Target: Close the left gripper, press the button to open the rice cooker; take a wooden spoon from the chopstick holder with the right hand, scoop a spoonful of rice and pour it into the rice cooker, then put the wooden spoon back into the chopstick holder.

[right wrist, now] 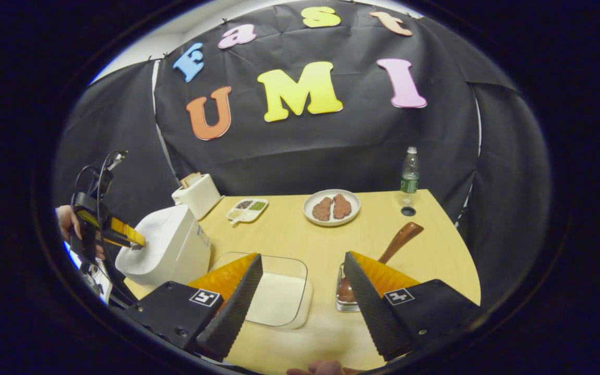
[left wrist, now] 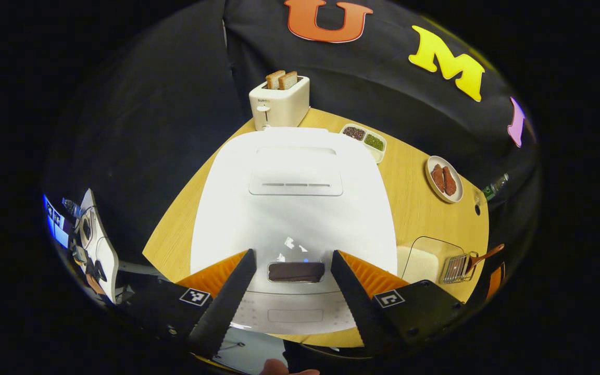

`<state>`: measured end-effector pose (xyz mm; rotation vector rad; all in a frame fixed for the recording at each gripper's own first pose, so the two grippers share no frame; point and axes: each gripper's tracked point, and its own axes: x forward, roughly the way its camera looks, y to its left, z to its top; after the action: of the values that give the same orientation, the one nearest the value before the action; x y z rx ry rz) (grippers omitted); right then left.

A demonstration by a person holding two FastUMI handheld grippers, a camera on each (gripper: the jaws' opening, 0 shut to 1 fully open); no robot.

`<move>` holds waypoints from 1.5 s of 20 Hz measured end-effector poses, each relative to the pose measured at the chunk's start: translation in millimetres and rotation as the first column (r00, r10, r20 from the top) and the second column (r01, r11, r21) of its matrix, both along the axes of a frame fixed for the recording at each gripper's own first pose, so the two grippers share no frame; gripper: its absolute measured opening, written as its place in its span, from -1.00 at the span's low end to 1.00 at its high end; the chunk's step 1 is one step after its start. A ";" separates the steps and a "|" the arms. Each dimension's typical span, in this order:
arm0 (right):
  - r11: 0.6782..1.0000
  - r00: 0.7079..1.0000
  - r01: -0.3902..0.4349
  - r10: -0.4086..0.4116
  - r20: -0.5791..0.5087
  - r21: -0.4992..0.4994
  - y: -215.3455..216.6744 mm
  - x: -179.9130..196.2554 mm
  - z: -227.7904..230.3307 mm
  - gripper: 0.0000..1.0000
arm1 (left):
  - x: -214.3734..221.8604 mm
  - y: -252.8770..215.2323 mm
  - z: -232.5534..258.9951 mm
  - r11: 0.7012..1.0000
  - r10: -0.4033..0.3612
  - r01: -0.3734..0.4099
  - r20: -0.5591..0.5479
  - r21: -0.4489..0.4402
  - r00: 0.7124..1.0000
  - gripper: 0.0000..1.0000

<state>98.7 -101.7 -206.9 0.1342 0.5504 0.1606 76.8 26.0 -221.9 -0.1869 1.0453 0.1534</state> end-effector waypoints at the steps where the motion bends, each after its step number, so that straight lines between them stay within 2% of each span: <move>1: 1.000 1.000 -0.012 0.012 -0.006 0.004 -0.9 2.5 -3.1 0.96 | 0.4 0.9 0.4 1.000 0.014 -0.014 0.005 0.002 1.000 0.98; 4: 0.999 0.999 0.031 -0.031 0.017 0.021 -14.8 4.5 -2.4 0.97 | 5.3 2.3 2.9 0.999 0.042 -0.043 0.047 0.015 0.998 0.96; 7: 0.998 0.998 0.058 -0.058 0.032 0.020 -18.6 -13.8 2.6 0.97 | 6.1 -2.3 11.7 0.999 0.031 -0.029 0.119 -0.021 0.992 0.94; 9: 0.998 0.996 0.066 -0.066 0.068 -0.009 -19.0 -31.6 16.0 0.97 | 3.8 -4.8 30.3 0.999 0.032 -0.023 0.202 -0.045 0.979 0.90; 10: 0.997 0.994 0.069 -0.067 0.089 -0.022 -16.9 -42.3 25.0 1.00 | 0.1 -7.0 44.3 0.999 0.019 -0.007 0.246 -0.050 0.969 0.66; 11: 0.997 0.992 0.069 -0.065 0.110 -0.029 -12.3 -54.3 34.1 0.97 | -6.5 -9.7 58.5 0.998 0.002 0.015 0.294 -0.054 0.956 0.90; 12: 0.997 0.989 0.069 -0.063 0.132 -0.037 -6.9 -66.5 44.8 0.97 | -15.7 -14.2 74.8 0.998 -0.015 0.037 0.340 -0.059 0.940 0.66; 13: 0.997 0.986 0.066 -0.059 0.159 -0.042 -1.9 -79.3 56.0 0.97 | -24.6 -20.6 90.9 0.996 -0.036 0.066 0.392 -0.064 0.919 0.90; 16: 0.997 0.964 0.056 -0.042 0.261 -0.046 15.4 -118.2 96.1 0.93 | -55.0 -32.4 137.7 0.991 -0.085 0.129 0.536 -0.045 0.840 0.89; 19: 0.992 0.929 0.097 -0.061 0.365 -0.080 17.7 -157.0 132.7 0.97 | -85.8 -42.6 179.7 0.986 -0.100 0.164 0.667 -0.033 0.738 0.89; 22: 0.984 0.896 0.142 -0.084 0.436 -0.103 20.3 -192.9 155.0 0.92 | -121.1 -48.7 204.6 0.982 -0.131 0.187 0.765 0.015 0.631 0.89; 23: 0.982 0.889 0.155 -0.090 0.449 -0.110 21.5 -202.9 158.0 1.00 | -131.3 -53.5 208.2 0.979 -0.153 0.203 0.783 0.035 0.603 0.89; 24: 0.981 0.888 0.157 -0.089 0.452 -0.116 24.2 -212.5 158.9 0.93 | -143.8 -58.5 209.7 0.975 -0.175 0.214 0.797 0.058 0.579 0.89; 25: 0.982 0.886 0.152 -0.085 0.456 -0.113 28.5 -220.6 160.1 1.00 | -154.1 -63.3 211.4 0.971 -0.195 0.225 0.809 0.080 0.554 0.89; 27: 0.982 0.881 0.158 -0.094 0.464 -0.102 29.9 -233.3 162.2 1.00 | -175.0 -77.5 219.7 0.963 -0.212 0.255 0.837 0.090 0.505 0.89; 30: 0.978 0.852 0.191 -0.124 0.509 -0.081 22.5 -238.8 174.5 1.00 | -198.1 -83.8 224.7 0.965 -0.212 0.236 0.856 0.110 0.471 0.88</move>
<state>-140.0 -79.2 -32.3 0.0076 0.0236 -0.0052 -121.3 -57.8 2.8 -0.1160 0.0236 -0.2007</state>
